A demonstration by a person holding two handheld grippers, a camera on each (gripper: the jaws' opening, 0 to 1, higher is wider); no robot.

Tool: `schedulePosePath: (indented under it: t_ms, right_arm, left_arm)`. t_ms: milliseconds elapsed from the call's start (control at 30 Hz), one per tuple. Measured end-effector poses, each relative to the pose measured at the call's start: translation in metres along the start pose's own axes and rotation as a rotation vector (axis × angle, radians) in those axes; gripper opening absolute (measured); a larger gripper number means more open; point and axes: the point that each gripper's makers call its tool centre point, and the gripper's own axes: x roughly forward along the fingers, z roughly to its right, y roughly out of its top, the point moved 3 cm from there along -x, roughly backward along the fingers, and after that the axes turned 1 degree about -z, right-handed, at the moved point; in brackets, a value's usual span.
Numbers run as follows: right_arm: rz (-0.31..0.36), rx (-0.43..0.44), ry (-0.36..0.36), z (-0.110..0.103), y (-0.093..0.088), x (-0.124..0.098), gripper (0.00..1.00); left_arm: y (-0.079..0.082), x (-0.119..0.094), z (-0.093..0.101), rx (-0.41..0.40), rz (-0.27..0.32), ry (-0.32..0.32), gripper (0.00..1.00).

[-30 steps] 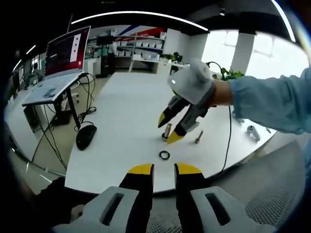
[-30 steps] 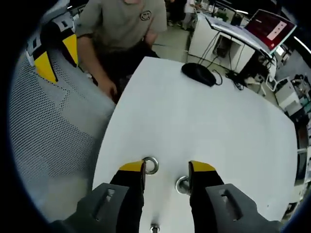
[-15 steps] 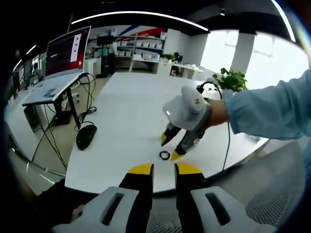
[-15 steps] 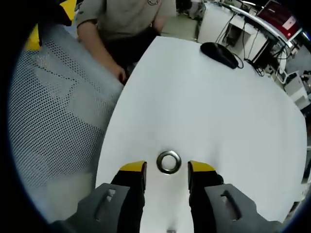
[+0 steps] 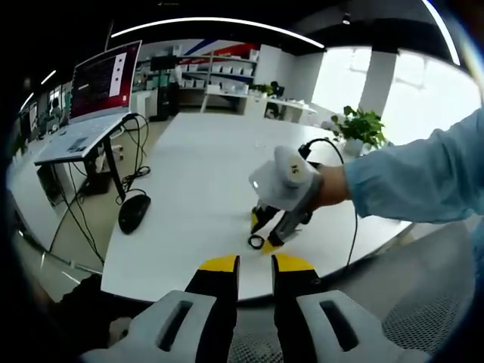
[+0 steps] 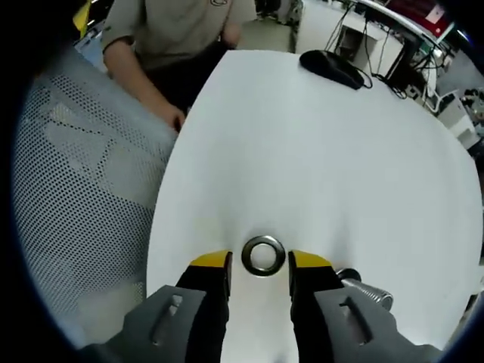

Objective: Place the washer onto the threaded stud by aligning its center hole with the stud, sliding it down to the base, and recovering from edge contact or off-axis alignment until the washer reaches the visible bottom stop.

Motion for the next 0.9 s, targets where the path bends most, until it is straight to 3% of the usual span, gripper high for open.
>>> schedulePosePath:
  t_ms: [167,567,900]
  right_arm:
    - [-0.008,0.029,-0.014,0.002,-0.006,-0.002,0.25]
    - [0.011,0.067,-0.031,0.002,-0.008,-0.004,0.23]
    - [0.048,0.086,-0.022,0.003,0.000,-0.036,0.23]
  left_arm:
    - [0.000,0.000,0.000,0.000,0.000,0.000,0.15]
    - [0.000,0.000,0.000,0.000,0.001,0.000,0.15]
    - [0.001,0.000,0.000,-0.001,0.002,0.002,0.15]
